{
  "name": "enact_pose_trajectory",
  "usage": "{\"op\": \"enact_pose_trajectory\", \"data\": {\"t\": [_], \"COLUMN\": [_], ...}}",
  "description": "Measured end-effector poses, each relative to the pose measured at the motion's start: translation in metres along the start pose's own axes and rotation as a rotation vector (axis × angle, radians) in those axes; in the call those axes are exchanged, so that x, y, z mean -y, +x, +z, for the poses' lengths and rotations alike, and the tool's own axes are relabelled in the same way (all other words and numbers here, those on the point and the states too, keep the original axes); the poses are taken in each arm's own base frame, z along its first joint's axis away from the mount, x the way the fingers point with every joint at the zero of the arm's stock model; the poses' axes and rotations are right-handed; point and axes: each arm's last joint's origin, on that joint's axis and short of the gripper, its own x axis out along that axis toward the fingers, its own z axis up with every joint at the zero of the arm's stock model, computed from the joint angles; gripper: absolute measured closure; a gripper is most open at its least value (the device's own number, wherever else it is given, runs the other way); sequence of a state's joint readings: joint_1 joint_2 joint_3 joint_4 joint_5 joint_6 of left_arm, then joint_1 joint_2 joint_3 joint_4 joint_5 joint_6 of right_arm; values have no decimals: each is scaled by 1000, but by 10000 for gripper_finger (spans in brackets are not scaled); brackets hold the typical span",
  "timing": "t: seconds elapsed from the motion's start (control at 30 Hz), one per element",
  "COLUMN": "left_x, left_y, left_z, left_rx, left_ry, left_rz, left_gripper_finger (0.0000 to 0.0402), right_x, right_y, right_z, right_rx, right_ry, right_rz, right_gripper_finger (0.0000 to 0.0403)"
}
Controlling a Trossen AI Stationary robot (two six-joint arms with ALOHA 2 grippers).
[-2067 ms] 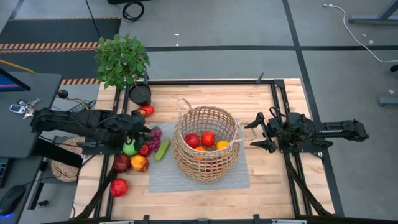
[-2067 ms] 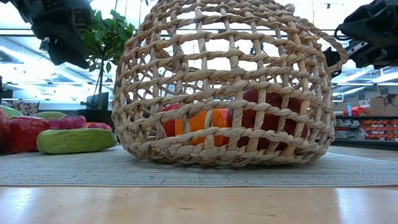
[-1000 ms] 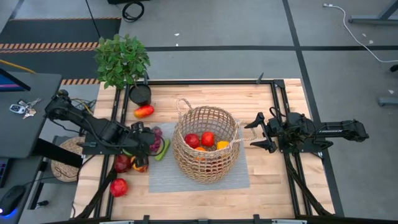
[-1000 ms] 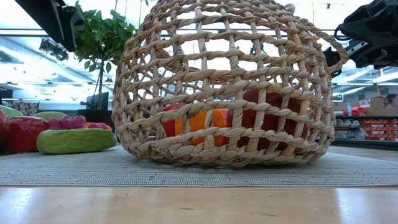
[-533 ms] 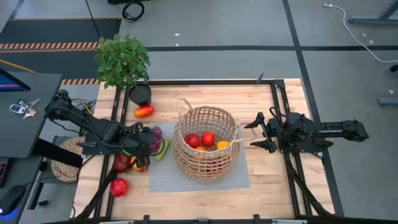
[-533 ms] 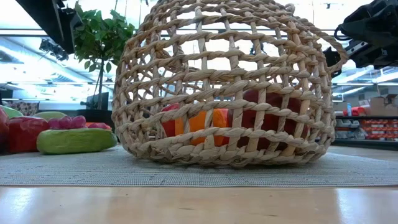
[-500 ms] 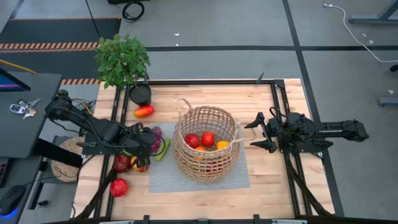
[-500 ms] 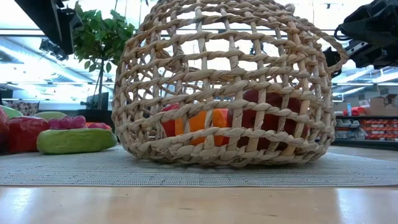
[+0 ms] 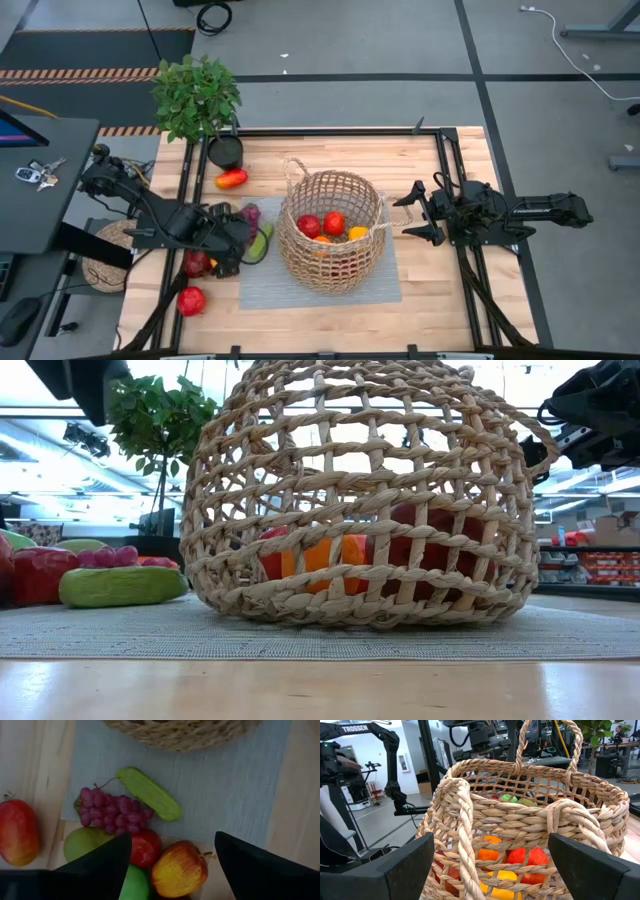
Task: Build produce basket
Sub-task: Put the red apple into the brown basket
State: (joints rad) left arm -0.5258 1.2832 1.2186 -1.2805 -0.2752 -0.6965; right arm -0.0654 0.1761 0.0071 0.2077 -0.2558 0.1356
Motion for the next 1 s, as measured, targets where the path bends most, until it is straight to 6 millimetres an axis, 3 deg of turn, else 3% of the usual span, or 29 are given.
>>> {"op": "enact_pose_trajectory", "data": {"t": [0.2,0.33,0.67,1.0], "left_x": [6,14,49,63], "left_y": [5,21,58,70], "left_z": [0,-7,-33,-41], "left_rx": [-19,-133,-300,-406], "left_ry": [-75,-112,185,332], "left_rz": [12,-4,53,19], "left_gripper_finger": [108,108,106,46], "right_x": [0,0,0,0], "right_y": [0,0,0,0], "right_z": [0,0,0,0], "right_rx": [0,0,0,0], "right_ry": [0,0,0,0], "right_rz": [0,0,0,0], "right_gripper_finger": [9,9,9,9]}}
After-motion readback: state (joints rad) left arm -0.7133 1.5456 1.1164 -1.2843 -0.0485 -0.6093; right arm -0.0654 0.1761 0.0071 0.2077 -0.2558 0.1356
